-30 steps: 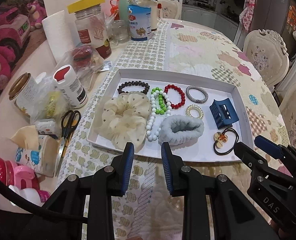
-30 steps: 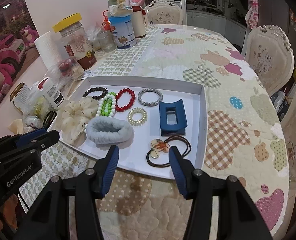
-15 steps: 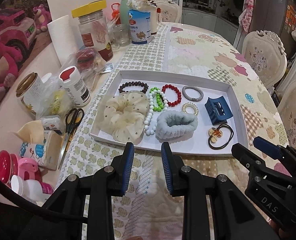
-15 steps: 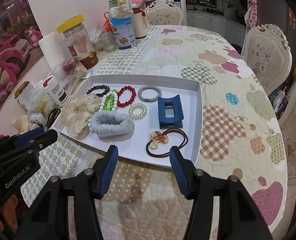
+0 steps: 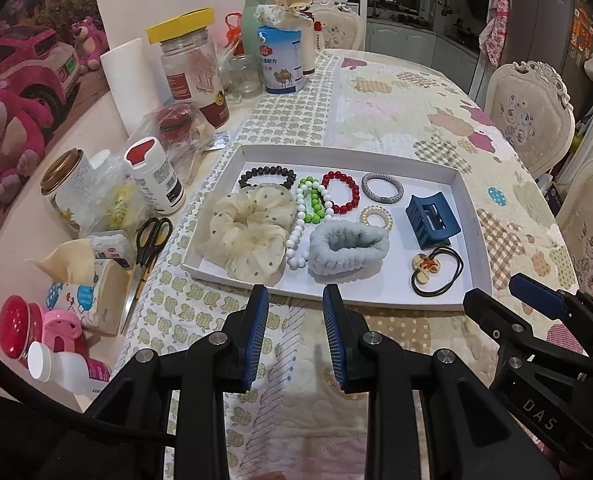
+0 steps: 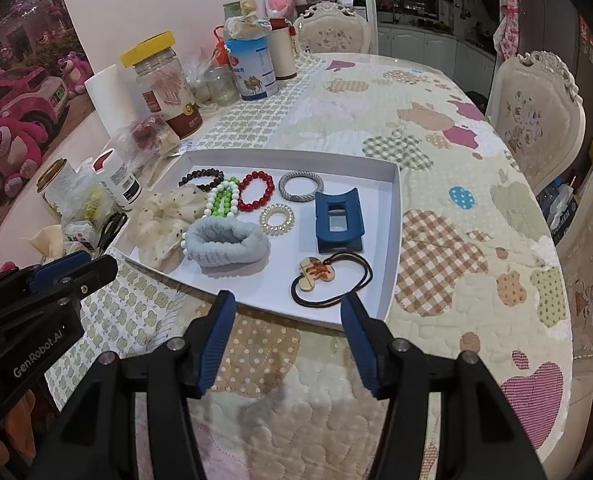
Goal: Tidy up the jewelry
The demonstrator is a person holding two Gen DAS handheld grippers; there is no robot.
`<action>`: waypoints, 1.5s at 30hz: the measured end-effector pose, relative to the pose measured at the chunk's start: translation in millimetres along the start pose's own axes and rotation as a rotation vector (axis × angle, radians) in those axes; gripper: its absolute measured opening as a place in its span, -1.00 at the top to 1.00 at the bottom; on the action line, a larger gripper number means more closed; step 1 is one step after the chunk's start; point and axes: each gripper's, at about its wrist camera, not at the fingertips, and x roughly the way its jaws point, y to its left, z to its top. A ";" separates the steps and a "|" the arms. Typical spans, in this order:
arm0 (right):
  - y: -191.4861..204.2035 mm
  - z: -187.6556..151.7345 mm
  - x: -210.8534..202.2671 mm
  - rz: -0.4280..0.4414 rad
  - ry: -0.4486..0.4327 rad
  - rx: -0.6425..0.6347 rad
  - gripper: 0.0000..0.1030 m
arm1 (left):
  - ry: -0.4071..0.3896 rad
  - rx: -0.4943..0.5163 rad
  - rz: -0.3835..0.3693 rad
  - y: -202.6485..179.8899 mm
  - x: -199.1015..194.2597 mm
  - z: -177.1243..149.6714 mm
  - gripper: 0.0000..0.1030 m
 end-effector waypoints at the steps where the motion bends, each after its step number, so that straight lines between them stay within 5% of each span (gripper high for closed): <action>1: 0.2 0.0 0.0 -0.001 0.001 0.000 -0.12 | 0.000 0.000 0.000 -0.7 -0.8 -0.1 0.47; 45: 8.9 -0.3 1.3 0.010 0.014 -0.026 -0.14 | 0.008 0.001 -0.001 1.8 -1.6 -4.1 0.47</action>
